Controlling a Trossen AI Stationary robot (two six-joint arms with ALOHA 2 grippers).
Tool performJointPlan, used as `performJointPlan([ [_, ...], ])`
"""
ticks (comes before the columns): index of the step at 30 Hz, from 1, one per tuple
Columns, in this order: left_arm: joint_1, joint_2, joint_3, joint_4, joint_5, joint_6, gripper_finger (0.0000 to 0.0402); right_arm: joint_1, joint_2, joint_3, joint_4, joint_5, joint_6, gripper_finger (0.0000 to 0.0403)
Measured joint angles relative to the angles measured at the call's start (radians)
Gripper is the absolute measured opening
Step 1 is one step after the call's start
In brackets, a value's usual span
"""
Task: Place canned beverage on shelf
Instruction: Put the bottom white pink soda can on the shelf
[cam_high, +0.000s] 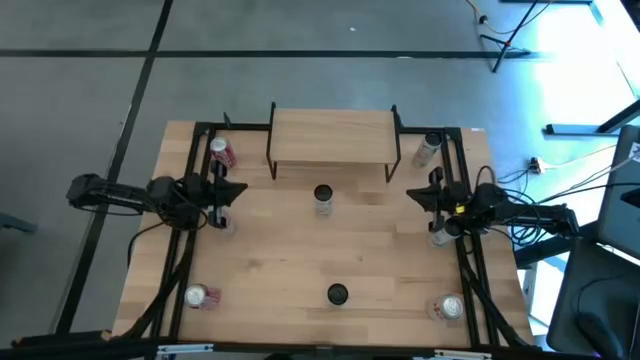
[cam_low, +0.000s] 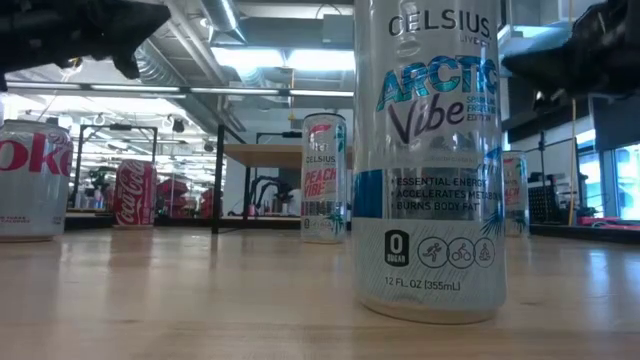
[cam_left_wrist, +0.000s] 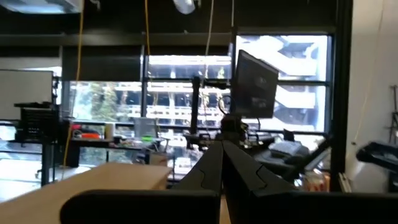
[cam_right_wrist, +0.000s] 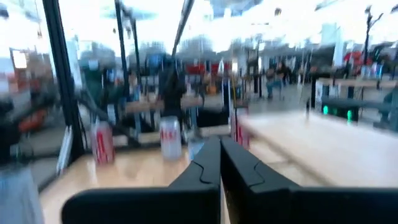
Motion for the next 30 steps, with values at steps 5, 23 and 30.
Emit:
performJointPlan([
  [5, 0.029, 0.094, 0.046, 0.01, 0.0, -0.003, 0.0, 0.0, 0.106, 0.048, 0.07, 0.087, 0.013, 0.0001],
  [23, 0.109, 0.53, 0.191, 0.131, 0.109, 0.021, 0.0, 0.0, 0.929, 0.586, -0.021, 0.143, -0.086, 0.0001],
  [30, 0.105, 0.536, 0.192, 0.13, 0.118, 0.019, 0.0, 0.0, 1.152, 0.794, -0.165, 0.118, -0.089, 0.005],
])
